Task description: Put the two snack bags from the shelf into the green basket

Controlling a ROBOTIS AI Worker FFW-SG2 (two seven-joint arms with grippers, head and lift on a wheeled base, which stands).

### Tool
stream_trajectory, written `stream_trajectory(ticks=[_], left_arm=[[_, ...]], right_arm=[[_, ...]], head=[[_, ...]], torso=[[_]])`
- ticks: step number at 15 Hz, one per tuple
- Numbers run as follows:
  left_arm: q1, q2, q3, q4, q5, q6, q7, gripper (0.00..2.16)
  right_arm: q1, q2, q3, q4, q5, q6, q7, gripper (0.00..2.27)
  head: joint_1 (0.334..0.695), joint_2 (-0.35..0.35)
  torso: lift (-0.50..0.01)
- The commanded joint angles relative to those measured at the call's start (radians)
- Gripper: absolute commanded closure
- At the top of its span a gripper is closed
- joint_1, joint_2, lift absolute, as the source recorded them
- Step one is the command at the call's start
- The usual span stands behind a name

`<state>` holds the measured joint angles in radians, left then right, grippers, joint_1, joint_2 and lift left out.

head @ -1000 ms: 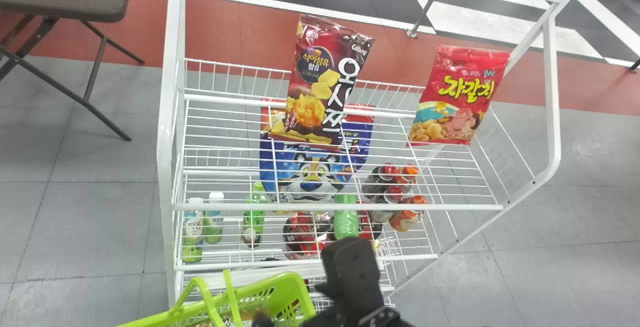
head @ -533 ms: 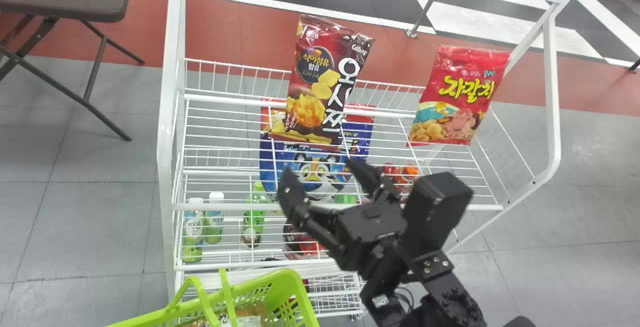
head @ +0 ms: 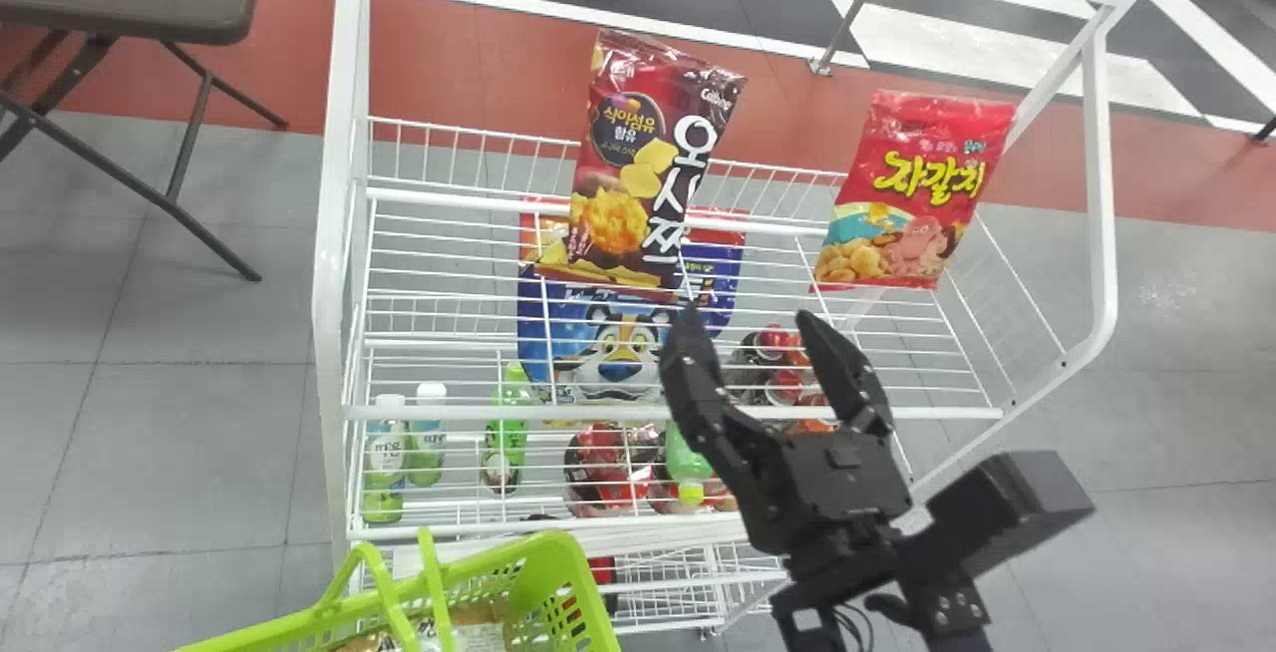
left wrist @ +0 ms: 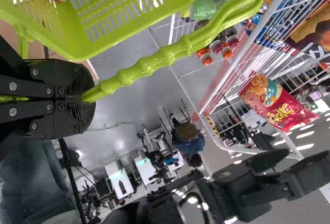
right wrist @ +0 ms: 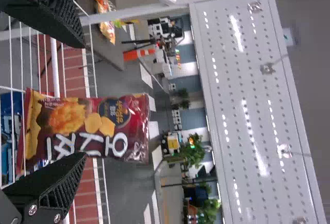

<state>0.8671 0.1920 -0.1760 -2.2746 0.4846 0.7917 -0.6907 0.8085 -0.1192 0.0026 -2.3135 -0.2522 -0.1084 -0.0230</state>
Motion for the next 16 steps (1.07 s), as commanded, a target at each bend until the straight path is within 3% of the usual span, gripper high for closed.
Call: stream_trajectory(ticks=[1, 16], left_arm=[[0.0, 0.0, 0.016, 0.009, 0.017, 0.008, -0.006, 1.9], [-0.008, 0.01, -0.007, 0.003, 0.005, 0.039, 0.004, 1.9]], right_arm=[[0.02, 0.001, -0.021, 0.005, -0.019, -0.006, 0.0, 0.05], [0.026, 0.001, 0.007, -0.023, 0.021, 0.102, -0.005, 0.08]], head=[[0.695, -0.35], [0.695, -0.35]], torso=[[-0.012], [-0.012]])
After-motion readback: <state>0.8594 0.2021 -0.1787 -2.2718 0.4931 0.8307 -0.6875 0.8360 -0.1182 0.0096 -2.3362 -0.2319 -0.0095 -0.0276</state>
